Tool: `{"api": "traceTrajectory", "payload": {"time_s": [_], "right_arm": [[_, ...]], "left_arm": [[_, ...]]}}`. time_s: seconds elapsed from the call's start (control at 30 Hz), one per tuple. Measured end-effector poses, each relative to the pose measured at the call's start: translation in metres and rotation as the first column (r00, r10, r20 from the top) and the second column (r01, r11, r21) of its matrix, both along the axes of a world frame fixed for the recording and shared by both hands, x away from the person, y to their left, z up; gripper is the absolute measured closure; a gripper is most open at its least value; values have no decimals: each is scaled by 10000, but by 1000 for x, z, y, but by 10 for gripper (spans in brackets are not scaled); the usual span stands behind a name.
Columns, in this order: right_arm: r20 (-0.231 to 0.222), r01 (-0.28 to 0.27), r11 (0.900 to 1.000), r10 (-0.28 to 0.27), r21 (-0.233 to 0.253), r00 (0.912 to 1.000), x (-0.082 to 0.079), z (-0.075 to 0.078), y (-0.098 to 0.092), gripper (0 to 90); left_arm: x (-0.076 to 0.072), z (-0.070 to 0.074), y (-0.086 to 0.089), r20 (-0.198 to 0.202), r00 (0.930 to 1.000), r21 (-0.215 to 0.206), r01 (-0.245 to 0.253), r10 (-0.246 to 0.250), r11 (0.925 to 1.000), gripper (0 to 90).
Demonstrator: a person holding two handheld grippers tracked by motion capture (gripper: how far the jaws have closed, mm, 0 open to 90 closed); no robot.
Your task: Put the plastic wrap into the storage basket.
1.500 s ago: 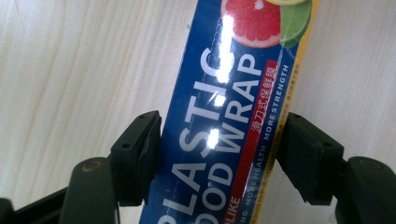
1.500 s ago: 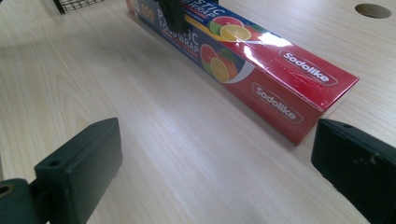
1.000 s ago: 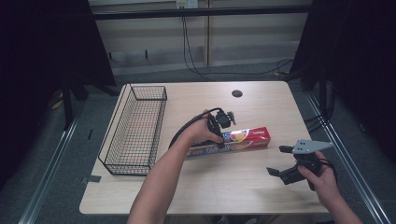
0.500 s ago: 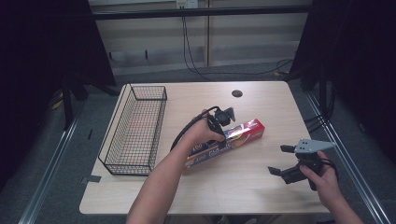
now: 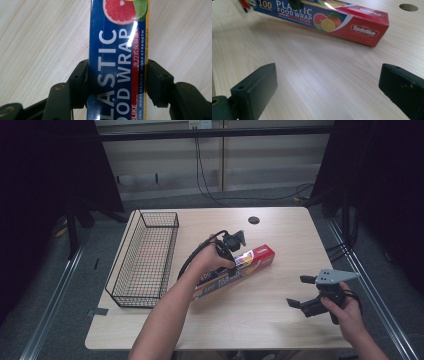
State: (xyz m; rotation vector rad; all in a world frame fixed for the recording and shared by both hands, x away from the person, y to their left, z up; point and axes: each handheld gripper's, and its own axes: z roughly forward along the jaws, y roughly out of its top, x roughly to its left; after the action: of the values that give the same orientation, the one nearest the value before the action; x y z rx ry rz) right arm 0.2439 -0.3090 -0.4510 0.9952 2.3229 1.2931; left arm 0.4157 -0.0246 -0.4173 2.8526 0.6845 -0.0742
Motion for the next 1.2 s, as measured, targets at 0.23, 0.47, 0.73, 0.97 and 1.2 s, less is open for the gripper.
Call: {"api": "traceTrajectory", "payload": {"time_s": [0.23, 0.47, 0.73, 0.97, 1.2], "right_arm": [[-20, 35, 10000, -35, 22, 10000, 0, 0, -1, 16], [-24, 57, 10000, -57, 30, 10000, 0, 0, -2, 16], [13, 42, 9999, -42, 91, 10000, -1, 0, -1, 16], [-17, 60, 9999, -60, 115, 10000, -1, 0, -1, 16], [1, 57, 9999, -57, 137, 10000, -2, 0, 0, 16]], "left_arm": [[1, 3, 3, 64, 9996, -216, -289, 290, 9993, 436], [-1, 23, 9, 256, 9950, -351, -959, 968, 9948, 436], [-4, 42, 19, 390, 9875, -400, -1509, 1524, 9877, 436], [-2, 54, 35, 558, 9801, -468, -1879, 1904, 9811, 436], [-5, 61, 50, 602, 9633, -701, -2574, 2617, 9638, 436]]}}
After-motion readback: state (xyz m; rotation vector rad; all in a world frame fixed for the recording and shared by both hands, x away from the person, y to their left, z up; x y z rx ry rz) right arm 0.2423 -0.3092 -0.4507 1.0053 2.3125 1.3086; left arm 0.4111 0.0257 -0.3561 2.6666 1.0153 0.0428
